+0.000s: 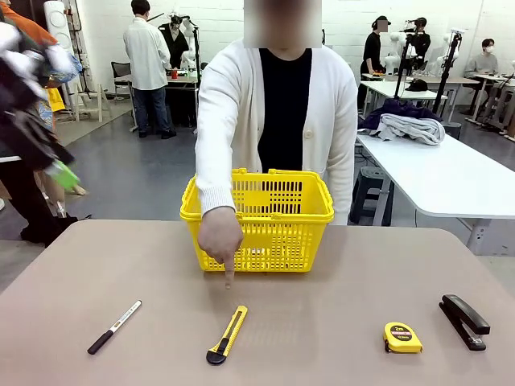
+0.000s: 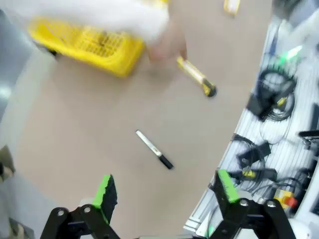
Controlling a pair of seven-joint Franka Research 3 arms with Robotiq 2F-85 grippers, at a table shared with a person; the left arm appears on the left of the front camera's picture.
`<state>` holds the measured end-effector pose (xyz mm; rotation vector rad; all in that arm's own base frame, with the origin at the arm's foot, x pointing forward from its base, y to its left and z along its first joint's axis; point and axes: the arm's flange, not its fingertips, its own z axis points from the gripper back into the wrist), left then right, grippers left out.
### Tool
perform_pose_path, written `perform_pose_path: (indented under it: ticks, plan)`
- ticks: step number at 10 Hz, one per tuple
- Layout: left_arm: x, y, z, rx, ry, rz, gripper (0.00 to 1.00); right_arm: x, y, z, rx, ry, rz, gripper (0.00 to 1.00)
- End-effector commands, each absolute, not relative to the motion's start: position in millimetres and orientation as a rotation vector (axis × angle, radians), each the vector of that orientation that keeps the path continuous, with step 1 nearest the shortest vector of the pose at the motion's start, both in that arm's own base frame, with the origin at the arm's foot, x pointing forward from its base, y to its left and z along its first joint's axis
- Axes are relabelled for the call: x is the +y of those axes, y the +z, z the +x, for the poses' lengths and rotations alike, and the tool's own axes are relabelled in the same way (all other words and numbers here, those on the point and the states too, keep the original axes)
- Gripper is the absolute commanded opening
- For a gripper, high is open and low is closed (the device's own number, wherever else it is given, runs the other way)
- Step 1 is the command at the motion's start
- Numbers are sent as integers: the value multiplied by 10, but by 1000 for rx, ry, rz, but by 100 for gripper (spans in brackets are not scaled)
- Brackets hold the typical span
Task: Place the items the person wants into the basket.
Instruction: Pick up the item the person points to and place it in the Market Basket.
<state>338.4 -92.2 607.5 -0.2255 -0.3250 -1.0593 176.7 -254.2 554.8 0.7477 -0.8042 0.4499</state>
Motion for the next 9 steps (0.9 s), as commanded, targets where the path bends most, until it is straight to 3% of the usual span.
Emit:
perform_pose_path:
  ticks: [1, 5, 9]
  plan:
    - [-1365, 5893, 3519, -169, -1044, -173, 100, -2548, 5553, 1778, -824, 457, 759, 100]
    - [-2166, 5075, 3410, -147, -977, 62, 100, -2548, 5553, 1778, -824, 457, 759, 100]
    - [-2374, 4480, 3389, -159, -927, 83, 100, -2548, 5553, 1778, -824, 457, 759, 100]
